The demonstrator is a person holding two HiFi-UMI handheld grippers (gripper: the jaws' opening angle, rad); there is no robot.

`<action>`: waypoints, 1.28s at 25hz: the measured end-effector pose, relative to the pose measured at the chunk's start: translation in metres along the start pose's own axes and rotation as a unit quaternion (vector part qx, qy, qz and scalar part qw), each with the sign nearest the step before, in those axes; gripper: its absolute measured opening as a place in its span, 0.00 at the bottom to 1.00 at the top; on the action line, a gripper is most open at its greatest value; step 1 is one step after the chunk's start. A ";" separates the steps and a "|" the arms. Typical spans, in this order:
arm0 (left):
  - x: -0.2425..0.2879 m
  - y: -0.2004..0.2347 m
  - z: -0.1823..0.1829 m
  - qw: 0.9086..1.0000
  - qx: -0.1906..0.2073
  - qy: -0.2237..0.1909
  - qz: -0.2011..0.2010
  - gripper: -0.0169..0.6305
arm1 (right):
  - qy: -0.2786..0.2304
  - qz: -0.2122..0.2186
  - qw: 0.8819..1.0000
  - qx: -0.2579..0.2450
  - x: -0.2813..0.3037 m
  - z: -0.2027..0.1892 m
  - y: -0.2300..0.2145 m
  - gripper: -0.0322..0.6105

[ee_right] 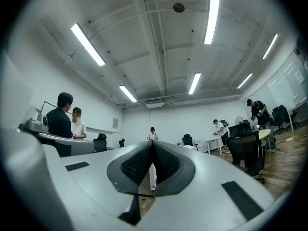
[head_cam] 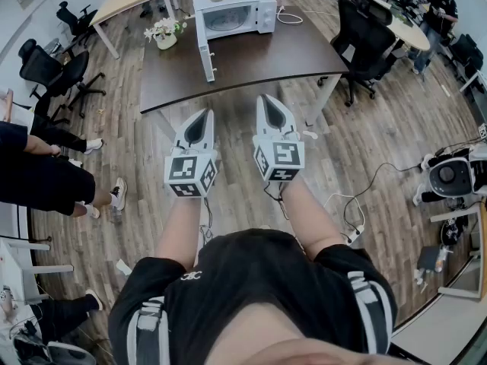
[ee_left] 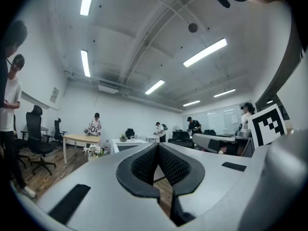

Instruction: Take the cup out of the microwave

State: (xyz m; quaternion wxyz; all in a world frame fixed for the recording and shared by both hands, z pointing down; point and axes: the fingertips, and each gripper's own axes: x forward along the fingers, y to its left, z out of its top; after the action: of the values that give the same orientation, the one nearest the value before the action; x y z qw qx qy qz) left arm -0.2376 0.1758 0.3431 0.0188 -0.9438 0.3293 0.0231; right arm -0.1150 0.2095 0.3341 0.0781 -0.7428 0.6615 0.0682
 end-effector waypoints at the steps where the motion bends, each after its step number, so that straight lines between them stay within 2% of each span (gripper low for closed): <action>1: 0.000 -0.001 0.001 1.000 0.000 -0.001 -0.001 0.03 | -0.001 0.000 1.000 -0.002 0.000 0.001 0.001 0.05; 9: 0.013 -0.012 0.003 1.000 0.002 -0.001 -0.001 0.03 | -0.016 -0.009 1.000 0.014 -0.001 0.010 -0.019 0.05; 22: 0.047 -0.059 -0.003 1.000 0.007 -0.001 0.012 0.03 | 0.000 0.000 1.000 0.006 -0.009 0.003 -0.084 0.05; 32: 0.086 -0.055 -0.015 1.000 0.018 -0.015 0.016 0.03 | -0.009 0.007 1.000 0.010 0.021 -0.017 -0.107 0.05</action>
State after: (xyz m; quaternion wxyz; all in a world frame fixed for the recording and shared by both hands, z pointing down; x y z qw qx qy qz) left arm -0.1361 0.1647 0.3544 0.0406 -0.9373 0.3448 0.0316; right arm -0.0065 0.1976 0.3487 0.0911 -0.7368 0.6664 0.0690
